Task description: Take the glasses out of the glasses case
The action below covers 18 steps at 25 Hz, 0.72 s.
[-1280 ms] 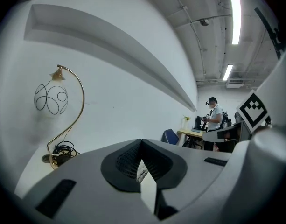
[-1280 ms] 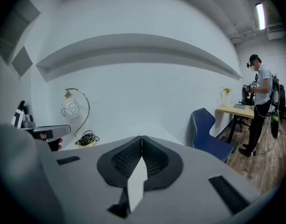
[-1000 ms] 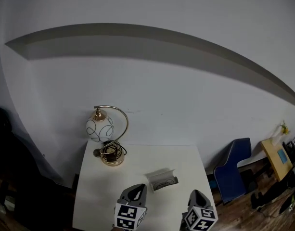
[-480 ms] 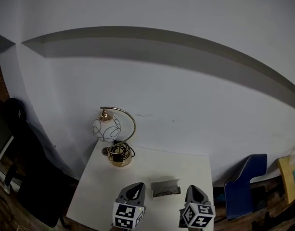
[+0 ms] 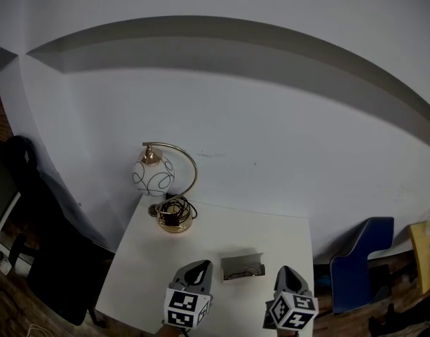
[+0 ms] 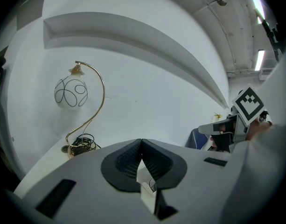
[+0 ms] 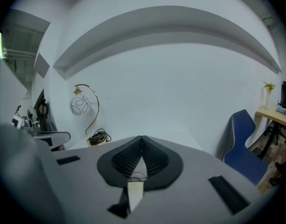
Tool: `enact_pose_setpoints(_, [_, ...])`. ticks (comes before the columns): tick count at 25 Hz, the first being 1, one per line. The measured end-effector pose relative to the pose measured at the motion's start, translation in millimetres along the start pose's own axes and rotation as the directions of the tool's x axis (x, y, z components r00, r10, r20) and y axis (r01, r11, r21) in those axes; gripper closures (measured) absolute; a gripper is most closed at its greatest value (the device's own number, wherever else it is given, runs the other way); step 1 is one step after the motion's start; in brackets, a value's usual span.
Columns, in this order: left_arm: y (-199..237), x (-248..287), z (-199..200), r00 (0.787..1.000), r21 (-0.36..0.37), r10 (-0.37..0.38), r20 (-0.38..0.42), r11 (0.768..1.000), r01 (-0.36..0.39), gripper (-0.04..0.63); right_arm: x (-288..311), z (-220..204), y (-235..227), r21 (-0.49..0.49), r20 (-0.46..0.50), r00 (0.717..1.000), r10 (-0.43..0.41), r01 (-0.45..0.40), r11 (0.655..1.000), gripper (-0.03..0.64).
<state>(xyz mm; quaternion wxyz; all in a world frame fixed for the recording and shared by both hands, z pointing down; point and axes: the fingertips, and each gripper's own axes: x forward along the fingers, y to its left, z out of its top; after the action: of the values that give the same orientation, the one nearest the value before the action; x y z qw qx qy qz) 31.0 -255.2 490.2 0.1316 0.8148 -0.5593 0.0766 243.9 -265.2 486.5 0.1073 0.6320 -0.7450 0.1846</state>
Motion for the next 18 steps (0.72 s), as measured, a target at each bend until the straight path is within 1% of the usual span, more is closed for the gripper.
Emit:
enact_pose_setpoints(5, [-10.9,5.9,-0.8,0.999,0.008,-0.049,-0.01,0.999,0.049,0.578,0.1,-6.3,-9.1,0.017,-0.013,1.0,-0.018,0.018,1.0,0.584])
enact_pose_setpoints(9, [-22.4,14.2,-10.5,0.993,0.027,-0.103,-0.061,0.994,0.105,0.577,2.9,-15.0,-16.3,0.032,-0.034,0.999,-0.02,0.022,0.999,0.584])
enact_pose_setpoints(13, [-34.3,23.2,-24.9,0.98,0.053,-0.154,-0.13,0.985,0.162,0.577,3.4,-30.1,-25.4,0.055,-0.065,0.998,-0.027,0.031,0.998,0.584])
enact_pose_setpoints(18, [-48.8,34.6,-37.8,0.956,0.074,-0.218,-0.196,0.969,0.236,0.575,5.6,-50.3,-35.5,0.075,-0.101,0.995,-0.026,0.034,0.997,0.584])
